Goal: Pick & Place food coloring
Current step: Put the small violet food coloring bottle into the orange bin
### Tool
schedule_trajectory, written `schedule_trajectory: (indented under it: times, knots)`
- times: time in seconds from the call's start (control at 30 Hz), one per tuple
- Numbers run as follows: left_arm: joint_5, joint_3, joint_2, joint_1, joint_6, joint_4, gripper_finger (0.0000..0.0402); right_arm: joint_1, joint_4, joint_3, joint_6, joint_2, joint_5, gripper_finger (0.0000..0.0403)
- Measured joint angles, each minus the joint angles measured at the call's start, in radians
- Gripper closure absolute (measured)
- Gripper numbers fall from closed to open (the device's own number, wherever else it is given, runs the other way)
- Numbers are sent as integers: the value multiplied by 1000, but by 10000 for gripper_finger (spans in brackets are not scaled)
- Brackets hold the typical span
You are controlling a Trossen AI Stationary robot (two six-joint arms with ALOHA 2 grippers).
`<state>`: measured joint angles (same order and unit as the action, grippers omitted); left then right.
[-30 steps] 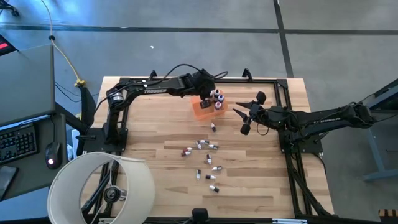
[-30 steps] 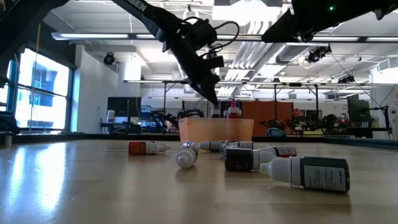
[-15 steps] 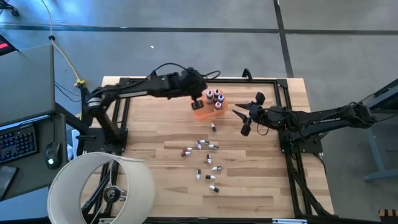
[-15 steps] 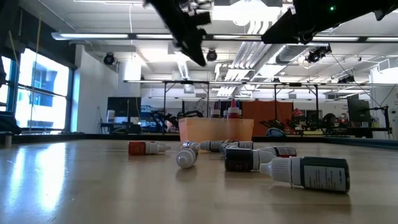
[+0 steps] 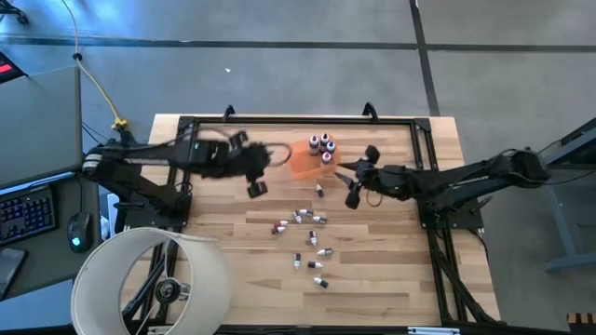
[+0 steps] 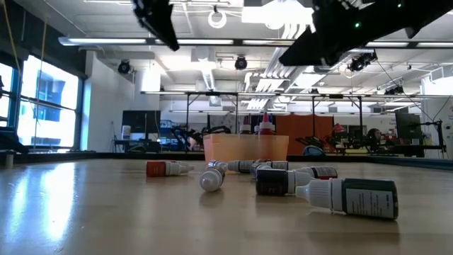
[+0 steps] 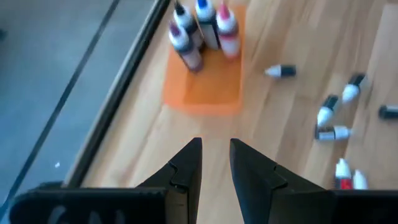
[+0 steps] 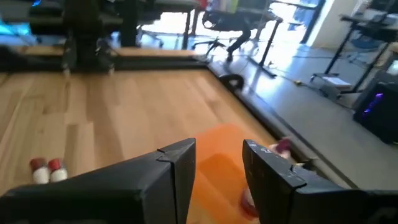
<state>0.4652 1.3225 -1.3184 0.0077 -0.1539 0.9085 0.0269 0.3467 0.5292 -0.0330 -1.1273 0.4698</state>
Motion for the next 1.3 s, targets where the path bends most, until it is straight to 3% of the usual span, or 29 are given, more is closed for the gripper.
schedule_trajectory:
  times: [0.1,0.23,0.47,0.57,0.83,1.3]
  knots:
    - [24,-165,51,-70,-57,-165,321,0,-11,49,12,-97,-34,277]
    - [23,-304,64,-123,-53,-341,321,0,-197,195,99,-222,-35,277]
    - [-41,-374,20,-119,-117,-387,321,0,-613,457,369,-431,-40,277]
    - [-100,-380,-11,-120,-115,-385,321,0,-690,518,422,-515,-52,277]
    - [-137,-382,-84,-119,-122,-383,321,-18,-732,580,527,-661,-109,285]
    - [-138,-382,-102,-119,-105,-366,321,-66,-699,530,660,-673,-116,324]
